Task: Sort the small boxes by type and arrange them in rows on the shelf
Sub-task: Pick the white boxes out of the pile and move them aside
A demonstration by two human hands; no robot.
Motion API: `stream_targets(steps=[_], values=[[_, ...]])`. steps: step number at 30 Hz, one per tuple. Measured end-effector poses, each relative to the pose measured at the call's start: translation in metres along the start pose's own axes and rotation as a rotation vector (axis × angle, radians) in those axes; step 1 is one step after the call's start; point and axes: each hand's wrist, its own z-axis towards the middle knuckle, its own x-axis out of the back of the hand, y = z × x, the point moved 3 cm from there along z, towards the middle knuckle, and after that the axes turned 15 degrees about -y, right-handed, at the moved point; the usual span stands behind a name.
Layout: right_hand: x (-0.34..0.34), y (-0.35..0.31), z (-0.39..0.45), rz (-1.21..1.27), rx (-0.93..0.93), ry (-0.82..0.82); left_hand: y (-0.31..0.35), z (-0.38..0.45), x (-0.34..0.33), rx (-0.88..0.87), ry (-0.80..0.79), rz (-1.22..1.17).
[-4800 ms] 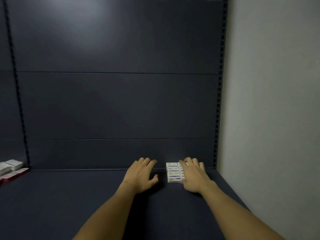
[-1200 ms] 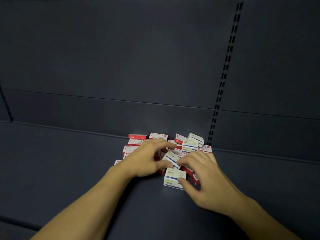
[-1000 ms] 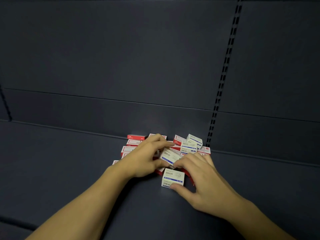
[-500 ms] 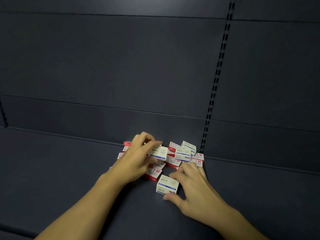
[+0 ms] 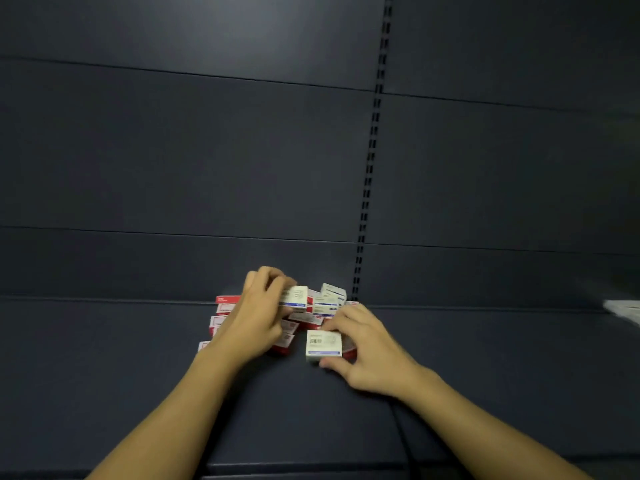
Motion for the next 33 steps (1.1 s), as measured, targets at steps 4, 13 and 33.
stream_targets(steps=[4,13,33], values=[[0.037,0.000,-0.024,-0.062,-0.068,0.059,0.012,0.010,0.002,-0.060,-0.035,0.012],[0.090,0.009,-0.096,-0.259,-0.416,0.059,0.065,0.053,-0.003,-0.189,-0.159,0.004],[0.160,0.038,-0.273,-0.493,-1.070,-0.047,0.260,0.110,-0.089,-0.524,-0.301,-0.079]])
